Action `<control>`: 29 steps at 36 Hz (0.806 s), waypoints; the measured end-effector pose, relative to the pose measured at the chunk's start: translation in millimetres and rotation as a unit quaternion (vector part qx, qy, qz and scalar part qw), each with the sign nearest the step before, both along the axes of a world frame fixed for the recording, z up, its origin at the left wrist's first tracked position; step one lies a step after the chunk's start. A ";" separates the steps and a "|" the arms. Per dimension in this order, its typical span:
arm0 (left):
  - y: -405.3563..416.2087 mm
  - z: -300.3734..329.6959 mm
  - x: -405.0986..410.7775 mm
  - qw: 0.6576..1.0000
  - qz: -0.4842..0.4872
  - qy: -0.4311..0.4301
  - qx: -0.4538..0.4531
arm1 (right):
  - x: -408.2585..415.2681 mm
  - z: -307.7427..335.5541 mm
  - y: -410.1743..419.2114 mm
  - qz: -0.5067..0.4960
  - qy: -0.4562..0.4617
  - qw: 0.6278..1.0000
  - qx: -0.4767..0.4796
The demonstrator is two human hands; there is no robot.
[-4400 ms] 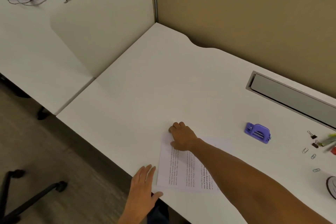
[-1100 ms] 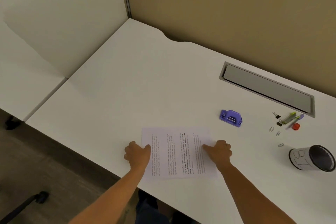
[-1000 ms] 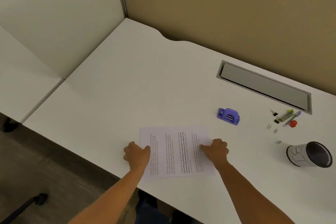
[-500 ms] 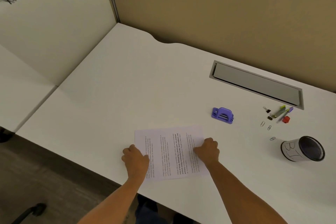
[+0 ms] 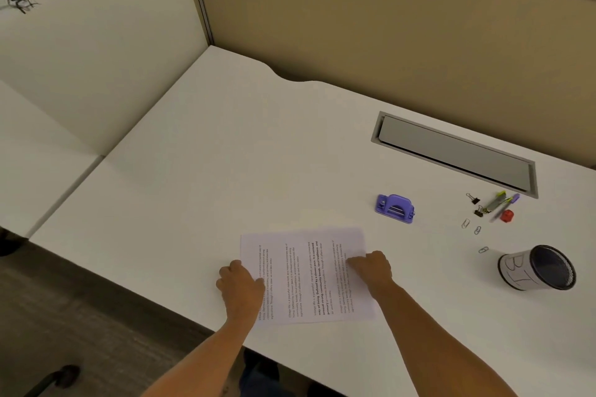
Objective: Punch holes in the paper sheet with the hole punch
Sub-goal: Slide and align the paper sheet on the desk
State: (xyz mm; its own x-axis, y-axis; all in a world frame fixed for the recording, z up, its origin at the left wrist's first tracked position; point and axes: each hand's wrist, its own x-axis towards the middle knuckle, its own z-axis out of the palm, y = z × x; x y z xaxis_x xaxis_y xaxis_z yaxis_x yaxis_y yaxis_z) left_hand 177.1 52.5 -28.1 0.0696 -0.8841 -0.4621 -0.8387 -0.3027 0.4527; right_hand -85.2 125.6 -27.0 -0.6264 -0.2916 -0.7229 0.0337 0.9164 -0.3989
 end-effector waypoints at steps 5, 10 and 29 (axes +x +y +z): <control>0.2 -1.6 0.0 1.000 0.003 0.000 -0.007 | 4.5 8.0 1.8 -0.002 0.000 1.000 -0.004; 0.9 -1.1 -0.2 1.000 0.001 -0.002 -0.011 | 3.5 19.0 2.7 -0.006 -0.030 0.999 -0.040; 0.5 1.9 1.0 1.000 -0.008 -0.005 0.003 | -0.5 31.7 25.9 0.025 -0.130 0.988 -0.075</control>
State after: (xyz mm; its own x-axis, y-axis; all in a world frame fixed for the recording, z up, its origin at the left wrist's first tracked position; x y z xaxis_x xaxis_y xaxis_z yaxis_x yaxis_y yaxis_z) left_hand 178.0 53.0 -26.2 0.0598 -0.8823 -0.4668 -0.8482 -0.2915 0.4422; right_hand -85.8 151.5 4.7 -0.4065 -0.4333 -0.8044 0.1084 0.8513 -0.5134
